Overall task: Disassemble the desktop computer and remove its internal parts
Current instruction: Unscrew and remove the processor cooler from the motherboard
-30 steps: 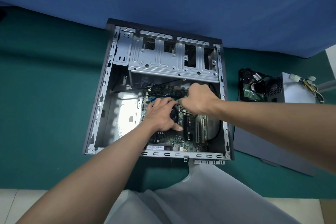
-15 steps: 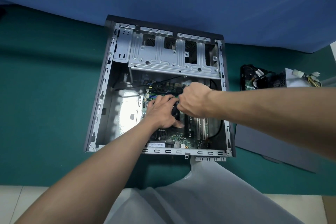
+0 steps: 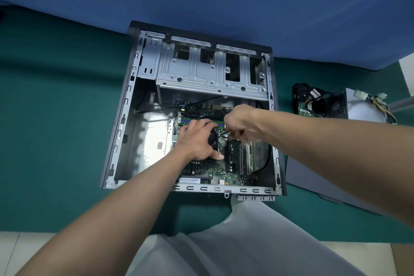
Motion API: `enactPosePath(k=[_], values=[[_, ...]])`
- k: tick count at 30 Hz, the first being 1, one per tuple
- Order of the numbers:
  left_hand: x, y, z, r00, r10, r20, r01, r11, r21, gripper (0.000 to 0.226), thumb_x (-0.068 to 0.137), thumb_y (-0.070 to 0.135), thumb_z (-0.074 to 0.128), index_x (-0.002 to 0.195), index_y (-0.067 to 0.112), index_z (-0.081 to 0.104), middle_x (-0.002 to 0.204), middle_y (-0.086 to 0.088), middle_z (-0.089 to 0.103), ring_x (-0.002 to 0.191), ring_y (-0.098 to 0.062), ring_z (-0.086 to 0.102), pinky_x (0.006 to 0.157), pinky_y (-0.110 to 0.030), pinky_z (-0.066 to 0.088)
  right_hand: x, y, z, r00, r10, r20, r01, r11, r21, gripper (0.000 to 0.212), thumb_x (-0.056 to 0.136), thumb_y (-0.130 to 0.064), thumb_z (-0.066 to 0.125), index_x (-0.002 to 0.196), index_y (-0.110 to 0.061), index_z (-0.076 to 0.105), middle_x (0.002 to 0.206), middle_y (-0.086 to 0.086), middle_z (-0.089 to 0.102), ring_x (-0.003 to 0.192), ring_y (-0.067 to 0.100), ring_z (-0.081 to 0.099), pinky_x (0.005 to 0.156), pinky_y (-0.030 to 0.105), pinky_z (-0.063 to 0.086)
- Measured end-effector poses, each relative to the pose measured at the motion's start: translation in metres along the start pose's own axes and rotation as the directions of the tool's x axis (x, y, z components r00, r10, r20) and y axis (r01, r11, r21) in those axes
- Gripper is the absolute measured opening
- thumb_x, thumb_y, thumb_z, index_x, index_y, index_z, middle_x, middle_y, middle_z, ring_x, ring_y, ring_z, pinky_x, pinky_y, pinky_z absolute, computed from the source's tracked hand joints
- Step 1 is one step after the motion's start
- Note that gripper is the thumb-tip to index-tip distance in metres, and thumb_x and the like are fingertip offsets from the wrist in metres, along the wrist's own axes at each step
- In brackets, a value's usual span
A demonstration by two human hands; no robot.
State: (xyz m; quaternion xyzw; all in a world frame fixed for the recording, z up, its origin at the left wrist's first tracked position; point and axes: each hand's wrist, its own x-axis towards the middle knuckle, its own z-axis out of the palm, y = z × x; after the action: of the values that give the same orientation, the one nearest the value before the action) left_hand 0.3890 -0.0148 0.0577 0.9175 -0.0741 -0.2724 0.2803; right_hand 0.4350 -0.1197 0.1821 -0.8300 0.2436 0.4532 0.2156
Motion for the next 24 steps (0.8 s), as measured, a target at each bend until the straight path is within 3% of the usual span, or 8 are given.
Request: enactPosePath(k=[2, 4, 8, 11, 15, 17, 20, 24], values=[[0.0, 0.001, -0.001, 1.0, -0.002, 0.001, 0.002, 1.0, -0.001, 0.102, 0.065, 0.061, 0.077, 0.149, 0.033, 0.027, 0.154, 0.011, 0.024, 0.138, -0.016, 0.018, 0.113, -0.04, 0.012, -0.001, 0.001, -0.002, 0.956, -0.283, -0.072, 0.212, 0.844, -0.493, 0.012, 0.093, -0.007, 0.047, 0.085, -0.004, 0.055, 0.072, 0.007, 0.055, 0.052, 0.014, 0.048, 0.038, 0.019, 0.038], [0.0, 0.002, -0.001, 1.0, -0.006, 0.005, 0.006, 1.0, 0.004, 0.101, 0.066, 0.061, 0.077, 0.149, 0.033, 0.027, 0.155, 0.01, 0.023, 0.139, -0.017, 0.018, 0.113, -0.041, 0.012, -0.003, 0.005, -0.004, 0.847, -0.522, 0.098, 0.326, 0.365, -0.872, 0.014, 0.092, -0.013, 0.047, 0.079, -0.011, 0.048, 0.074, 0.006, 0.052, 0.055, 0.016, 0.047, 0.046, 0.028, 0.038], [-0.001, 0.003, -0.002, 1.0, -0.01, 0.011, 0.01, 1.0, 0.014, 0.101, 0.067, 0.06, 0.077, 0.15, 0.029, 0.027, 0.156, 0.008, 0.021, 0.14, -0.017, 0.017, 0.114, -0.042, 0.012, -0.004, 0.013, -0.009, 0.615, -0.63, 0.474, 0.213, -0.446, -0.869, 0.039, 0.102, -0.028, 0.032, 0.065, -0.018, 0.026, 0.057, -0.001, 0.034, 0.045, 0.016, 0.032, 0.042, 0.028, 0.021], [-0.001, 0.003, -0.002, 1.0, -0.005, 0.012, 0.005, 1.0, 0.007, 0.102, 0.067, 0.06, 0.076, 0.15, 0.03, 0.026, 0.156, 0.009, 0.022, 0.14, -0.017, 0.017, 0.114, -0.042, 0.012, 0.007, 0.019, -0.013, 0.566, -0.743, 0.357, 0.317, -0.204, -0.926, 0.038, 0.097, -0.019, 0.044, 0.061, -0.013, 0.033, 0.054, 0.001, 0.034, 0.045, 0.019, 0.036, 0.045, 0.028, 0.029], [-0.001, 0.002, -0.003, 1.0, 0.001, 0.009, -0.001, 1.0, -0.001, 0.098, 0.067, 0.059, 0.077, 0.148, 0.034, 0.028, 0.155, 0.01, 0.023, 0.138, -0.016, 0.018, 0.114, -0.041, 0.013, 0.01, 0.019, 0.003, 0.73, -0.655, -0.194, 0.49, 0.7, -0.519, 0.031, 0.091, -0.035, 0.058, 0.074, -0.009, 0.063, 0.072, 0.009, 0.06, 0.063, 0.027, 0.059, 0.058, 0.028, 0.045], [-0.001, 0.002, -0.002, 1.0, -0.002, 0.012, 0.002, 1.0, 0.001, 0.101, 0.067, 0.06, 0.077, 0.15, 0.033, 0.026, 0.155, 0.01, 0.023, 0.139, -0.016, 0.018, 0.113, -0.041, 0.013, 0.011, 0.008, 0.009, 0.84, -0.402, -0.365, 0.33, 0.912, -0.243, 0.028, 0.091, -0.026, 0.056, 0.068, -0.01, 0.055, 0.079, 0.011, 0.06, 0.066, 0.027, 0.062, 0.058, 0.029, 0.047], [0.0, 0.001, -0.002, 1.0, -0.009, 0.008, 0.009, 1.0, -0.005, 0.102, 0.066, 0.06, 0.078, 0.15, 0.034, 0.026, 0.155, 0.011, 0.023, 0.139, -0.016, 0.018, 0.114, -0.042, 0.012, 0.012, -0.008, 0.001, 0.95, -0.176, -0.257, 0.171, 0.984, -0.043, 0.018, 0.091, -0.006, 0.046, 0.077, 0.0, 0.055, 0.069, 0.009, 0.061, 0.061, 0.021, 0.066, 0.043, 0.025, 0.044], [-0.001, 0.001, -0.001, 1.0, -0.008, 0.004, 0.008, 1.0, -0.005, 0.102, 0.065, 0.061, 0.078, 0.149, 0.035, 0.026, 0.154, 0.012, 0.024, 0.137, -0.016, 0.02, 0.113, -0.04, 0.013, 0.009, -0.014, -0.01, 0.927, -0.36, -0.101, 0.266, 0.824, -0.499, 0.026, 0.091, -0.006, 0.046, 0.066, -0.005, 0.051, 0.063, 0.006, 0.054, 0.051, 0.015, 0.049, 0.042, 0.02, 0.037]])
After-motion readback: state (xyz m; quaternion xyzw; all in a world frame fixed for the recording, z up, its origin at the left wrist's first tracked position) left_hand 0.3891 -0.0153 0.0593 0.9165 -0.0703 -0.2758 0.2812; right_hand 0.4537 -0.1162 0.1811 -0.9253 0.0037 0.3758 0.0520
